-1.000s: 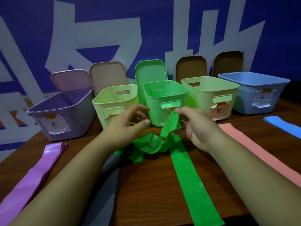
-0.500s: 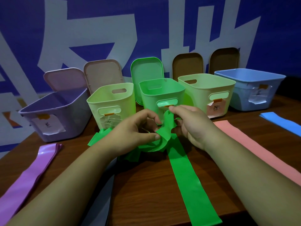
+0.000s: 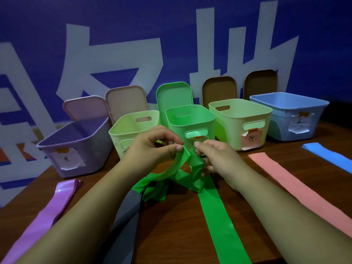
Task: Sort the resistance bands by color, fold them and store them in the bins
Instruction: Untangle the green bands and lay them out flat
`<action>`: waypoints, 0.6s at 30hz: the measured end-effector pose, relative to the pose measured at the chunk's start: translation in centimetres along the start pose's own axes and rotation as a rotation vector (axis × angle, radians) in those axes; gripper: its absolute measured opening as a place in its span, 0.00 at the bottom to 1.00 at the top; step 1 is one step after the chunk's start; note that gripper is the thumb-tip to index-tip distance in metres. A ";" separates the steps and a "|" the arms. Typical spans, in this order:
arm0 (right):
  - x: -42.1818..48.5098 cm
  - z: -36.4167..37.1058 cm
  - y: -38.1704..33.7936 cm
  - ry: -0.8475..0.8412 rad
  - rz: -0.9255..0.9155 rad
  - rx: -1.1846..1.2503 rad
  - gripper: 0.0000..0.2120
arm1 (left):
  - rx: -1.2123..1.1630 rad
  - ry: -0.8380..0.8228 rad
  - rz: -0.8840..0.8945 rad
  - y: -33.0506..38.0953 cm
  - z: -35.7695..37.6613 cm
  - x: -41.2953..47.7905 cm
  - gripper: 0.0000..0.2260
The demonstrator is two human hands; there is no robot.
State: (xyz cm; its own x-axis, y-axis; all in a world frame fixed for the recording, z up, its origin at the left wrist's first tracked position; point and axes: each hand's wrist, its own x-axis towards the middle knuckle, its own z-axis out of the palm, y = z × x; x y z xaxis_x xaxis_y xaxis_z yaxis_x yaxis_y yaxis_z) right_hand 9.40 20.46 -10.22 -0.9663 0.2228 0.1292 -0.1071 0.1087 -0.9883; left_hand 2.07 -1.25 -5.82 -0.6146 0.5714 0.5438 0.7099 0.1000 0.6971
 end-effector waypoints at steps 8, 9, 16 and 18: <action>-0.6 -0.2 -0.6 -0.003 -0.039 -0.061 0.12 | 0.034 0.103 -0.009 4.7 -1.2 3.5 0.04; -0.8 -0.2 -0.7 -0.003 -0.045 -0.049 0.12 | 0.038 0.121 -0.002 5.2 -1.2 3.9 0.04; -1.8 -0.9 -1.3 -0.105 -0.058 -0.034 0.20 | 0.019 0.212 -0.026 8.7 -1.0 6.3 0.02; -2.1 -0.9 -1.6 -0.137 -0.054 -0.060 0.18 | 0.040 0.237 -0.033 9.6 -1.1 6.7 0.02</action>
State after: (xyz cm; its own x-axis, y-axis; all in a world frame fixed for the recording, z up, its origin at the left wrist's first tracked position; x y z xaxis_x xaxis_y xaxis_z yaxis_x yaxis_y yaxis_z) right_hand 11.76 20.71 -8.86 -0.9828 0.0810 0.1661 -0.1500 0.1755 -0.9730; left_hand 4.39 2.71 5.04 -0.6981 0.3603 0.6187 0.6981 0.1507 0.6999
